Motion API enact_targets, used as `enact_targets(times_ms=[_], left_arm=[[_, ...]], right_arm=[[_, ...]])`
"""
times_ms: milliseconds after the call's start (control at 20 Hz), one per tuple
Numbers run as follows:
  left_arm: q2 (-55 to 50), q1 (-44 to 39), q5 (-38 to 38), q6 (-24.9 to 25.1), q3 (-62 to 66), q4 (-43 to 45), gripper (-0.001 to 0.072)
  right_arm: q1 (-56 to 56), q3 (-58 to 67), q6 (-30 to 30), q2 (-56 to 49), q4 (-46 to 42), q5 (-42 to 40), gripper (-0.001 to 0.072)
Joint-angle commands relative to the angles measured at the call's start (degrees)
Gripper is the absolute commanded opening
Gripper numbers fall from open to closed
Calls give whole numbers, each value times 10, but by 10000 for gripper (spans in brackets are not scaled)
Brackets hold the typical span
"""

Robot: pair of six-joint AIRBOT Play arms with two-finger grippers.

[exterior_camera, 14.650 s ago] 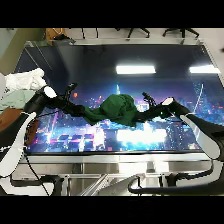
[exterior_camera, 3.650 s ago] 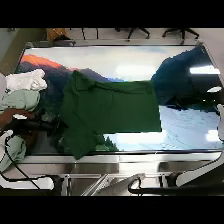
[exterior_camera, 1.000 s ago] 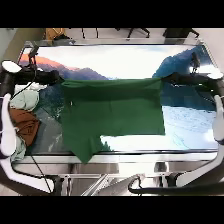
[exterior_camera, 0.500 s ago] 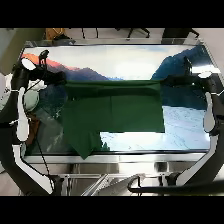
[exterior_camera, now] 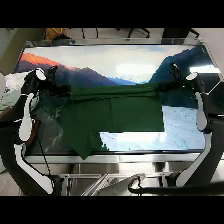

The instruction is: Fold the shirts.

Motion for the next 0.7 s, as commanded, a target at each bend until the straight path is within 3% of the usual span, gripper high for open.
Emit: enact_targets(times_ms=[0,50,100,150,200,250,300,450,650], left_arm=[[0,-3,-6,0,-5,-2,22],[0,-5,-22,0,5,-2,23],[0,-4,-44,-1,19,-2,24],[0,-4,-77,-1,40,-2,210],[0,-4,-108,-7,60,-2,493],[0,-4,-138,-14,79,-2,542],[0,-4,-169,-19,95,-1,543],[32,0,-232,-37,66,0,543],[178,18,-219,-36,-186,0,543]], right_arm=[[15,1,4,6,-24,7,50],[16,1,4,14,-25,17,189],[16,1,4,27,-27,30,273],[16,1,5,43,-36,41,274],[12,1,17,63,-57,51,274],[9,1,53,83,-87,60,282],[3,1,74,100,-107,75,333],[-35,-9,105,138,-105,153,338],[-102,-96,104,183,-47,209,337]])
